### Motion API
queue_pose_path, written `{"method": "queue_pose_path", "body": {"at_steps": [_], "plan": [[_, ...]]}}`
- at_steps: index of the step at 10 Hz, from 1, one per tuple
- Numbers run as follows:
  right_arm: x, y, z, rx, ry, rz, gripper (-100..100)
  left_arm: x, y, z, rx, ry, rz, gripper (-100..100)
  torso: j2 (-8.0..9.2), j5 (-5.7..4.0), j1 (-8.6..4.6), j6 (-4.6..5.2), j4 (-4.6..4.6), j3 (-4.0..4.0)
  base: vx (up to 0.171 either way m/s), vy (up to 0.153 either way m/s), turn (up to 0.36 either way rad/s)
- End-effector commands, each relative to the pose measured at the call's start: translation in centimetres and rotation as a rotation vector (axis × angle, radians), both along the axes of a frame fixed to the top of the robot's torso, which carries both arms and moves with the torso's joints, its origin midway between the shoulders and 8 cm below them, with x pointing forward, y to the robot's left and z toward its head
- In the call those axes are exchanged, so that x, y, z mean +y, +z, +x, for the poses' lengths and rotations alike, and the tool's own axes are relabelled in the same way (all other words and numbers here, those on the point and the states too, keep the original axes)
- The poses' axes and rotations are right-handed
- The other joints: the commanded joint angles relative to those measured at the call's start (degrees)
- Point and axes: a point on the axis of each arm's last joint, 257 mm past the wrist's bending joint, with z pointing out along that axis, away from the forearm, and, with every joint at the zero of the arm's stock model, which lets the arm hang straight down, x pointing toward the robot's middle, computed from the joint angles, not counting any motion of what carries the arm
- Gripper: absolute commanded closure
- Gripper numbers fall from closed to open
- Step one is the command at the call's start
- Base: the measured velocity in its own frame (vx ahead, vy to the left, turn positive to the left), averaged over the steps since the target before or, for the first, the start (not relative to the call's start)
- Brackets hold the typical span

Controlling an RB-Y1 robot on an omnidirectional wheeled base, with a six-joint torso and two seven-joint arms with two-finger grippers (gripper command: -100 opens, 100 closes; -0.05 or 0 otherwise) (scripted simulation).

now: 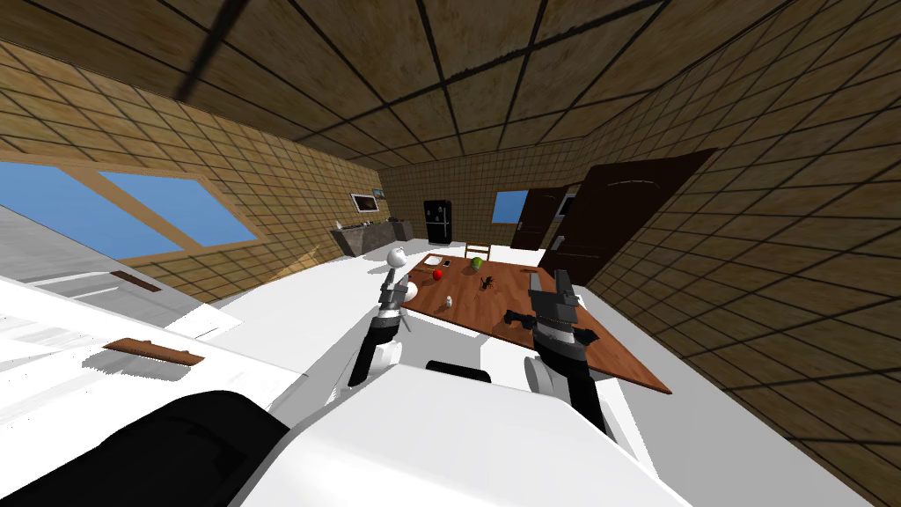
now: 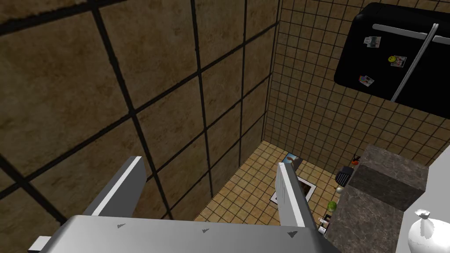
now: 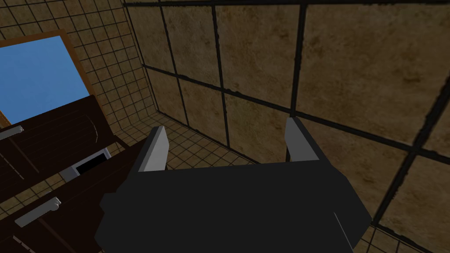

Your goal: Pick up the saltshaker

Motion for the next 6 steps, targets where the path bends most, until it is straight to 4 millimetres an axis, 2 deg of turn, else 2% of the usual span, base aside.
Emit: {"method": "queue_pose_path", "body": {"at_steps": [1,6], "plan": [[0.0,0.0,0.0,0.000,0.000,0.000,0,0.1,-1.7,1.0,0.057,-0.025,0.005,-100,0.00,0.00,0.00,0.00,0.00,0.00,0.005,0.018,-0.010],[0.0,0.0,0.0,0.000,0.000,0.000,0,1.1,-7.0,3.3,0.218,-0.056,-0.040,-100,-0.05,0.04,0.19,0.00,-0.01,-0.03,0.009,0.041,-0.007]]}}
